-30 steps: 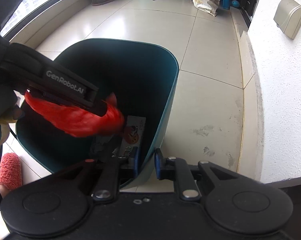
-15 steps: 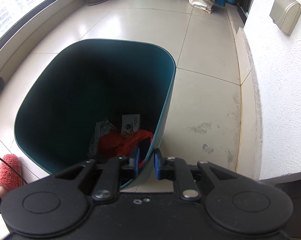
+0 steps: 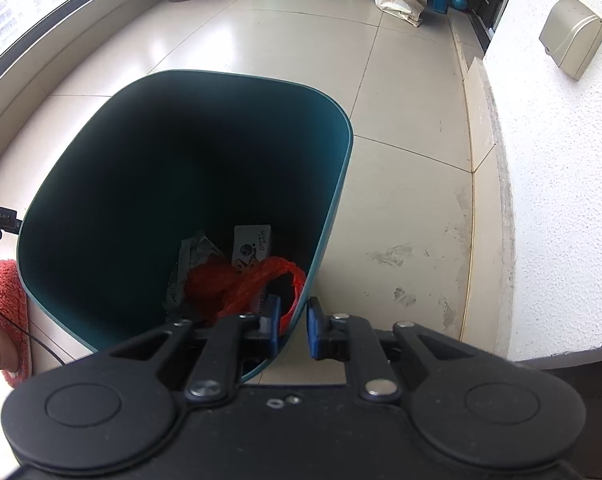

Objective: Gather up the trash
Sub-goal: 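Lower the left tool and close it on the white cabbage leaf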

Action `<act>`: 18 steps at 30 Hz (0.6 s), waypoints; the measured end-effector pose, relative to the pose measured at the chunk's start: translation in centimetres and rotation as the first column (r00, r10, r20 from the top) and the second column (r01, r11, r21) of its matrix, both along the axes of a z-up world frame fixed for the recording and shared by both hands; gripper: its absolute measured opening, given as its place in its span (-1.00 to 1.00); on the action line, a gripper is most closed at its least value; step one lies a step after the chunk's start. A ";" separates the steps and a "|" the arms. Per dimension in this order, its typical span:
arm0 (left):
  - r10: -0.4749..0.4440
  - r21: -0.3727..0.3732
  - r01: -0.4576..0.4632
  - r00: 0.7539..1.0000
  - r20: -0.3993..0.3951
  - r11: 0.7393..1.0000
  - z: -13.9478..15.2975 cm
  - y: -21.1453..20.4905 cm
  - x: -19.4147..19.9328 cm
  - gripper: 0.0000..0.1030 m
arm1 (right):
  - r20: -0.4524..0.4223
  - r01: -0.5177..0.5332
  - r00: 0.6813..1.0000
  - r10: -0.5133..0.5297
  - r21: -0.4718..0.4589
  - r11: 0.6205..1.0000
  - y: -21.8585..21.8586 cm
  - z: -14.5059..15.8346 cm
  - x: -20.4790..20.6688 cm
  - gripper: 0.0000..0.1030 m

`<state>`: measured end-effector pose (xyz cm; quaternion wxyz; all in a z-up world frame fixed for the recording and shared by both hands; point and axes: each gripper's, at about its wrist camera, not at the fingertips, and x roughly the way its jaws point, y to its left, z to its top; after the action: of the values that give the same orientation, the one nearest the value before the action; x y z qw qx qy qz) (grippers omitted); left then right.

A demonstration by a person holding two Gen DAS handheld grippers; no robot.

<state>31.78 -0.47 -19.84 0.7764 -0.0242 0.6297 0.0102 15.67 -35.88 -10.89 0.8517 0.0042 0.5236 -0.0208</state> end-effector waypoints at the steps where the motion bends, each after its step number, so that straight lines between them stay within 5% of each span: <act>1: 0.023 -0.010 -0.024 1.000 -0.014 1.000 -1.0 0.4 0.9 0.57 | -0.001 -0.007 1.000 0.007 -0.006 1.000 0.1 -0.1 0.0 -0.75; 18: 0.090 0.236 -0.064 0.991 -0.103 0.970 -13.2 -1.7 9.4 0.49 | -0.022 -0.061 0.998 0.060 -0.027 0.998 0.3 0.0 0.2 -0.72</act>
<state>41.21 -2.18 -33.01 0.7361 0.0430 0.6656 0.1153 15.91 -35.57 -10.91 0.8463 -0.0237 0.5322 -0.0024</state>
